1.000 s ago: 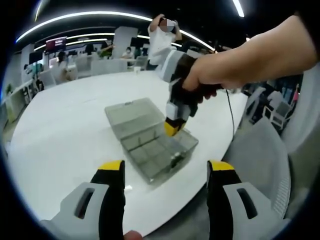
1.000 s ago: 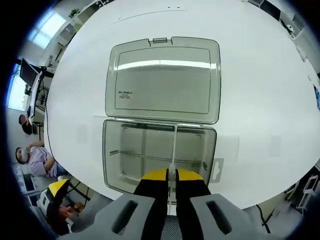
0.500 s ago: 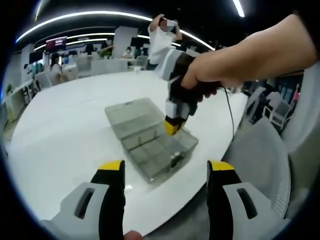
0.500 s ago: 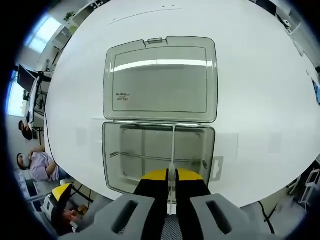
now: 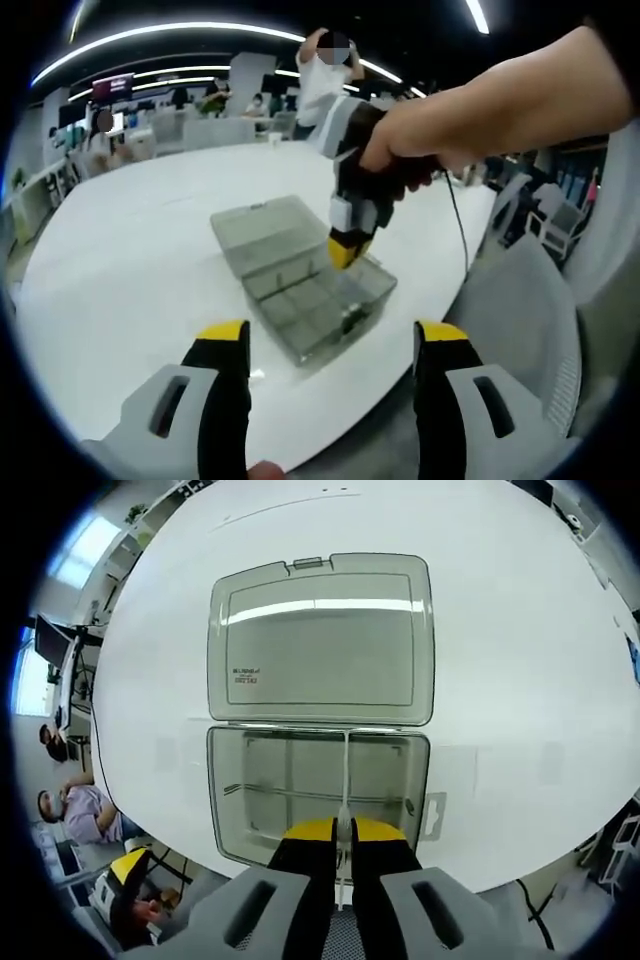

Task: Insert the divider into the dual guide fixture by aligning both edges with the guide slots and pushing it downward to the bottom, including one-sided entry, uneven engagement, binding, and posture correction.

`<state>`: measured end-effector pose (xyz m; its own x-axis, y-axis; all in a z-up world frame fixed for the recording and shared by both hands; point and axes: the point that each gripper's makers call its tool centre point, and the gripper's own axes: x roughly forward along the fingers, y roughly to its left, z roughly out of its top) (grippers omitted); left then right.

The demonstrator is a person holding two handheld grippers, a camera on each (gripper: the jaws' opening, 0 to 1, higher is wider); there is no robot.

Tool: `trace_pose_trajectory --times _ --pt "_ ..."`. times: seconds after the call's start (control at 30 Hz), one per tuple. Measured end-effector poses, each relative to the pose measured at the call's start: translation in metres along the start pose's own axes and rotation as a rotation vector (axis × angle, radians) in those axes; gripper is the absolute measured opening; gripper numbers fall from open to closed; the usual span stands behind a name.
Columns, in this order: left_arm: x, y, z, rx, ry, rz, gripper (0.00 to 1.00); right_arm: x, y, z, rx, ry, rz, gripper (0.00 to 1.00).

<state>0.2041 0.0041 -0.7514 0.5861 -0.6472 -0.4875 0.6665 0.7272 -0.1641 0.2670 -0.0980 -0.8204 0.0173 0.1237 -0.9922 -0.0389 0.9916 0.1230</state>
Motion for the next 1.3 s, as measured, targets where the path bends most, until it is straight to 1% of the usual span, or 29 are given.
trace_pose_trajectory --times 0.1,0.17,0.23,0.3,0.37,0.53,0.67,0.9,1.3 --pt "0.000 0.000 -0.001 0.000 0.001 0.000 0.63 -0.001 0.003 0.002 -0.009 0.009 0.005 0.00" --pt "0.000 0.000 -0.001 -0.001 0.002 0.000 0.63 0.001 0.000 0.002 -0.018 0.012 -0.010 0.00" --pt "0.000 0.000 0.000 -0.002 0.000 0.000 0.63 0.001 0.001 0.001 -0.002 0.008 0.005 0.00" --pt "0.000 0.000 0.000 -0.001 0.001 0.000 0.63 0.001 -0.001 0.001 -0.016 0.006 -0.007 0.00" --pt "0.001 -0.001 0.000 0.000 0.002 -0.001 0.63 0.002 -0.001 0.001 -0.007 0.004 -0.003 0.00" --pt "0.000 -0.001 0.001 0.003 0.001 -0.003 0.63 0.004 0.000 -0.001 -0.012 -0.013 -0.005 0.00" --pt "0.000 -0.002 0.000 0.004 0.002 -0.003 0.63 0.007 -0.002 0.004 -0.013 -0.015 -0.007 0.00" --pt "0.000 0.000 -0.001 0.003 0.004 0.000 0.63 0.010 -0.001 0.001 -0.017 -0.028 -0.016 0.00" --pt "-0.002 0.000 -0.002 0.003 0.005 0.002 0.63 0.022 -0.002 0.001 -0.060 -0.064 -0.037 0.00"
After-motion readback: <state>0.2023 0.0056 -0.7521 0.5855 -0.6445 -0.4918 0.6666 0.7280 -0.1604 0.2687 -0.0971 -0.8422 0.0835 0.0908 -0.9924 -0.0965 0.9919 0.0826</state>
